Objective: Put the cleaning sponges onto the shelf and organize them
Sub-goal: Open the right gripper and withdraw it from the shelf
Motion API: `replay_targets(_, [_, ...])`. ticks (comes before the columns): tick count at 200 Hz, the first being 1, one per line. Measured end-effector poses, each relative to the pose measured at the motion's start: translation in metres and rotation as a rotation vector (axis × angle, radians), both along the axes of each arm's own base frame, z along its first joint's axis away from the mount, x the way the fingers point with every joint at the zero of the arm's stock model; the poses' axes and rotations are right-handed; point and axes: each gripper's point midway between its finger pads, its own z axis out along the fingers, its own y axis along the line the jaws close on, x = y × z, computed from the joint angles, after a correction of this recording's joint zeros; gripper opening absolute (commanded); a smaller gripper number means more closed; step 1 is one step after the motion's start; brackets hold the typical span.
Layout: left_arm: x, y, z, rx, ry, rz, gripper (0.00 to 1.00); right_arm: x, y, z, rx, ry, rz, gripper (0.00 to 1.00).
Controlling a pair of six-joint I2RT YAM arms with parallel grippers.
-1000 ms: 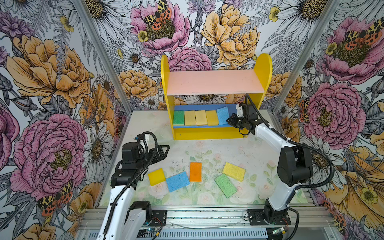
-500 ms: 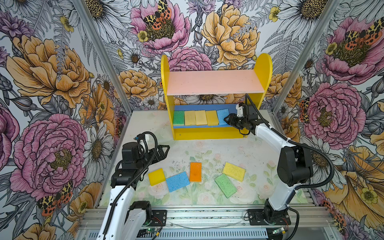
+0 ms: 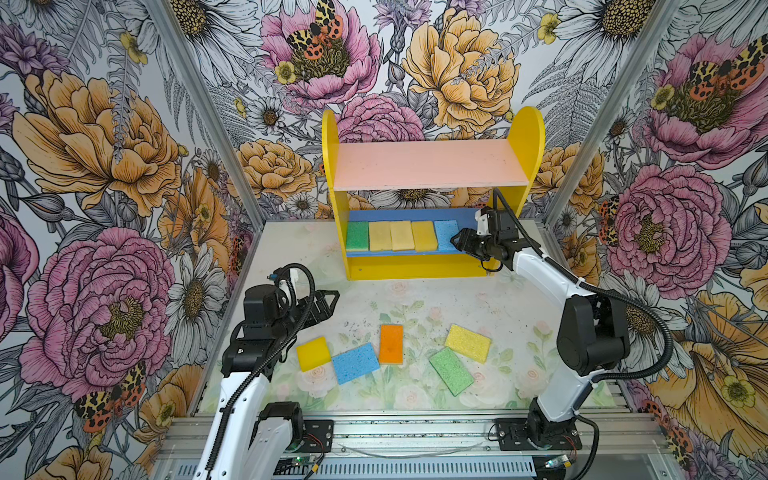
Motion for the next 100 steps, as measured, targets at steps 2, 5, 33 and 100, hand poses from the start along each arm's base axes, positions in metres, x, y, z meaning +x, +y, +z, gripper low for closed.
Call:
replay_targets(2, [0.000, 0.000, 0.000, 0.000, 0.000, 0.000, 0.99, 0.000, 0.000, 0.000, -0.001, -0.001, -0.001, 0.61])
replay_targets(5, [0.000, 0.000, 0.000, 0.000, 0.000, 0.000, 0.99, -0.001, 0.000, 0.001, -0.001, -0.001, 0.000, 0.61])
replay_targets(33, [0.000, -0.001, 0.000, 0.000, 0.000, -0.004, 0.99, -0.010, -0.003, 0.010, -0.002, -0.017, -0.006, 0.62])
replay_targets(100, [-0.001, -0.004, 0.000, 0.001, 0.001, -0.014, 0.99, -0.081, 0.021, 0.043, 0.023, -0.079, 0.048, 0.62])
